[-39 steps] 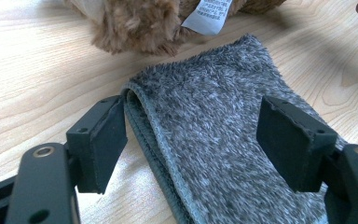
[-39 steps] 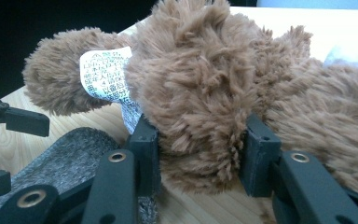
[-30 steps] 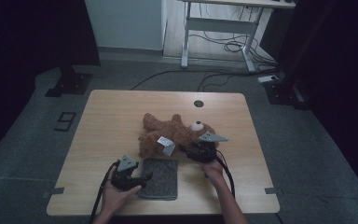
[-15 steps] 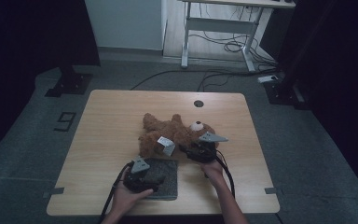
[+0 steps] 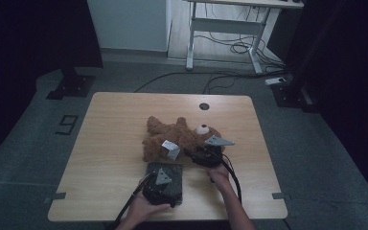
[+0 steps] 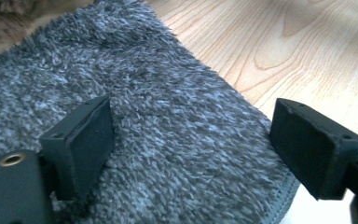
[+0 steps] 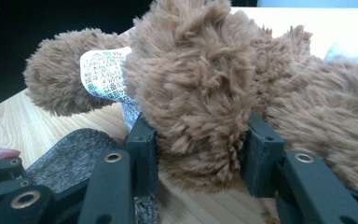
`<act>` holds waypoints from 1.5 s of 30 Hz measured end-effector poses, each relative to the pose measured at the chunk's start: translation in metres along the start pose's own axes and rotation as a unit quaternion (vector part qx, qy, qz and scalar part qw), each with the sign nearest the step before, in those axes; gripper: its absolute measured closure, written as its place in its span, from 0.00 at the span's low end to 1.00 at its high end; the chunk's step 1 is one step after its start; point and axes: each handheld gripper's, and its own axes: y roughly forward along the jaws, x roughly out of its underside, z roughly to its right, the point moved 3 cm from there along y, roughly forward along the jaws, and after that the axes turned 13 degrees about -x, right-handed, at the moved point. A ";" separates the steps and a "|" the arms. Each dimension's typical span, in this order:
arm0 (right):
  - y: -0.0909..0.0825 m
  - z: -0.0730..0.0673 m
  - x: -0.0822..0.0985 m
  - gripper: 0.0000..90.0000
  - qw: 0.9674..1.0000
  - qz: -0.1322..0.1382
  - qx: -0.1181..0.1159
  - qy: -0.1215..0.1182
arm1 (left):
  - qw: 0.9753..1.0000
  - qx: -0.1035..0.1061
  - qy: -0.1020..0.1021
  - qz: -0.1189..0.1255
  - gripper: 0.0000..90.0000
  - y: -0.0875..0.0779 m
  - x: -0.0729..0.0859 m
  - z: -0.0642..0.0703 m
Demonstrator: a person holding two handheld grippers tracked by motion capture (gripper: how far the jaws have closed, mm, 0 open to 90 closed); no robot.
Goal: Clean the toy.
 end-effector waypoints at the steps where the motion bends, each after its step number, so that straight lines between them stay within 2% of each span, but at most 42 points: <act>1: 0.000 0.000 0.000 0.60 1.000 0.000 0.000 0.000 | 1.000 -0.011 0.011 0.002 0.17 0.001 0.001 0.001; 4: 0.000 0.000 0.000 0.60 1.000 0.000 0.000 0.000 | 0.999 -0.025 0.018 0.010 0.22 0.000 0.004 0.001; 9: 0.000 -0.001 0.001 0.60 1.000 -0.001 0.001 0.000 | 0.999 -0.040 0.004 0.021 0.41 -0.003 0.007 -0.006; 13: 0.000 -0.001 0.001 0.60 1.000 -0.003 0.001 -0.002 | 0.999 -0.041 -0.008 0.026 0.63 -0.005 0.009 -0.015; 16: 0.000 -0.001 0.001 0.60 1.000 -0.003 0.001 0.000 | 0.999 -0.034 -0.018 0.026 0.72 -0.006 0.010 -0.020; 21: -0.001 -0.002 0.002 0.61 1.000 -0.002 0.001 -0.003 | 0.999 -0.021 -0.036 0.031 0.80 -0.010 0.013 -0.027; 26: -0.001 -0.003 0.004 0.61 1.000 -0.003 0.000 -0.003 | 0.998 -0.016 -0.040 0.045 0.83 -0.020 0.014 -0.032; 28: -0.002 -0.003 0.005 0.62 1.000 -0.003 0.000 -0.002 | 0.997 -0.013 -0.051 0.059 0.83 -0.030 0.011 -0.038; 31: -0.002 -0.004 0.006 0.63 1.000 -0.005 -0.001 -0.003 | 0.994 -0.014 -0.069 0.086 0.83 -0.049 0.008 -0.049; 35: -0.003 -0.004 0.007 0.64 1.000 -0.005 -0.002 -0.005 | 0.988 -0.025 -0.092 0.123 0.83 -0.076 0.004 -0.066; 37: -0.003 -0.005 0.008 0.64 1.000 -0.006 -0.002 -0.004 | 0.984 -0.032 -0.104 0.141 0.83 -0.090 0.002 -0.075; 40: -0.003 -0.005 0.009 0.65 1.000 -0.005 -0.003 -0.004 | 0.980 -0.038 -0.114 0.156 0.83 -0.100 -0.001 -0.083; 44: -0.004 -0.006 0.010 0.66 1.000 -0.006 -0.006 -0.002 | 0.978 -0.042 -0.114 0.168 0.83 -0.106 -0.010 -0.088; 45: -0.004 -0.006 0.010 0.66 1.000 -0.005 -0.007 -0.001 | 0.977 -0.043 -0.114 0.175 0.83 -0.110 -0.014 -0.089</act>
